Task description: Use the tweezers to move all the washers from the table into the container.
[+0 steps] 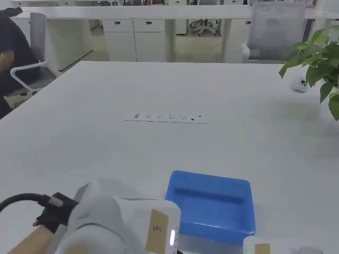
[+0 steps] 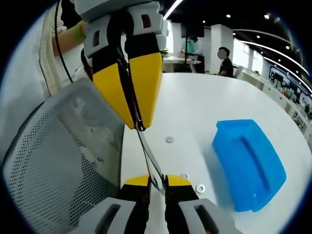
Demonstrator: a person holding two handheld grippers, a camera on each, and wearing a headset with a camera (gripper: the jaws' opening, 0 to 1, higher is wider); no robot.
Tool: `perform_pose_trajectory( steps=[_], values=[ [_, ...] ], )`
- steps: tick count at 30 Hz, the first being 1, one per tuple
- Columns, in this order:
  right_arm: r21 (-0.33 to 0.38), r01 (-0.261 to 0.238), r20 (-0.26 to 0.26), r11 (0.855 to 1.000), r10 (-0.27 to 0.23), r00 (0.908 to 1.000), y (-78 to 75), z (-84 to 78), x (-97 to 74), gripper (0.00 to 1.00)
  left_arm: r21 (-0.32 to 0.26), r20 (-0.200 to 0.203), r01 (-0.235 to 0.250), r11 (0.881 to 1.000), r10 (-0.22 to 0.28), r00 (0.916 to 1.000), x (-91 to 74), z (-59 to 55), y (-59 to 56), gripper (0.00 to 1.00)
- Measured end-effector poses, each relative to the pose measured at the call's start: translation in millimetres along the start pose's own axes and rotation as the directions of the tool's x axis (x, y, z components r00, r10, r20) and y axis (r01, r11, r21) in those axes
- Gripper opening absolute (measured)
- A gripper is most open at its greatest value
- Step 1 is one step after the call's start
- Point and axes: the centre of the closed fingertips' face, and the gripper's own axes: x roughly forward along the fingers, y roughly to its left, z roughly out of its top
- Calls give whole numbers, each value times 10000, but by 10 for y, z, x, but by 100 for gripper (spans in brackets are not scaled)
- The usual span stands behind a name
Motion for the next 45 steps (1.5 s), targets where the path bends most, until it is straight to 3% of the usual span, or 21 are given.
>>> perform_pose_trajectory(
  steps=[4,8,12,15,18,21,25,28,30,32,33,34,35,38,39,41,43,45],
  values=[
    [246,-30,5,9997,30,10000,-4,-24,1,7,-213,-55,104,9997,-105,9999,16,-4,-3,0],
    [-102,163,36,9998,-163,9999,10,16,-32,7,-337,-27,186,9993,-187,9998,24,8,8,0],
    [-151,250,552,9996,-241,9982,12,195,-117,8,-404,17,305,9987,-304,9995,39,25,6,0],
    [-412,335,232,9986,-326,9992,-9,196,-117,7,-451,5,218,9987,-218,9998,60,34,44,0],
    [-320,162,223,9994,-155,9996,14,186,-95,3,-1087,15,215,9938,-215,9998,81,21,77,0],
    [529,212,417,9984,-234,9989,-42,195,-89,3,-1092,85,-84,9940,94,9999,96,-14,104,1],
    [1362,277,531,9903,-353,9980,-106,188,-101,3,-2116,636,-346,9767,491,9968,59,-32,96,10],
    [2230,417,730,9739,-594,9956,-165,169,-133,2,-2998,1131,-609,9521,989,9887,-3,-63,84,11],
    [2726,390,910,9613,-661,9937,-193,158,-147,2,-3709,1514,-863,9246,1518,9767,-55,-91,93,18],
    [3368,314,1186,9410,-755,9901,-234,139,-168,2,-4480,1767,-1131,8869,2119,9612,-112,-134,119,25],
    [3658,252,1335,9303,-793,9879,-255,126,-181,2,-5034,1983,-1259,8548,2562,9461,-160,-161,133,28],
    [3883,169,1430,9214,-784,9866,-256,120,-190,2,-5334,2107,-1319,8355,2822,9359,-194,-180,138,31],
    [4068,60,1563,9135,-761,9848,-260,114,-199,2,-5729,2151,-1432,8070,3166,9238,-239,-217,136,32],
    [4549,-139,1888,8904,-812,9787,-276,118,-234,2,-6233,2108,-1832,7602,3890,8968,-329,-312,122,36],
    [4751,-221,2083,8797,-880,9741,-290,138,-255,2,-6365,2073,-2053,7435,4213,8829,-360,-340,124,38],
    [5116,-480,2456,8579,-925,9650,-304,189,-308,2,-6630,2048,-2240,7144,4608,8635,-394,-369,124,42],
    [5237,-540,2710,8502,-1062,9567,-339,229,-368,2,-6845,1938,-2613,6806,5154,8347,-434,-406,140,46],
    [5350,-478,2882,8435,-1290,9488,-391,270,-456,2,-7027,1921,-2955,6472,5725,7970,-482,-414,176,51]
  ],
)
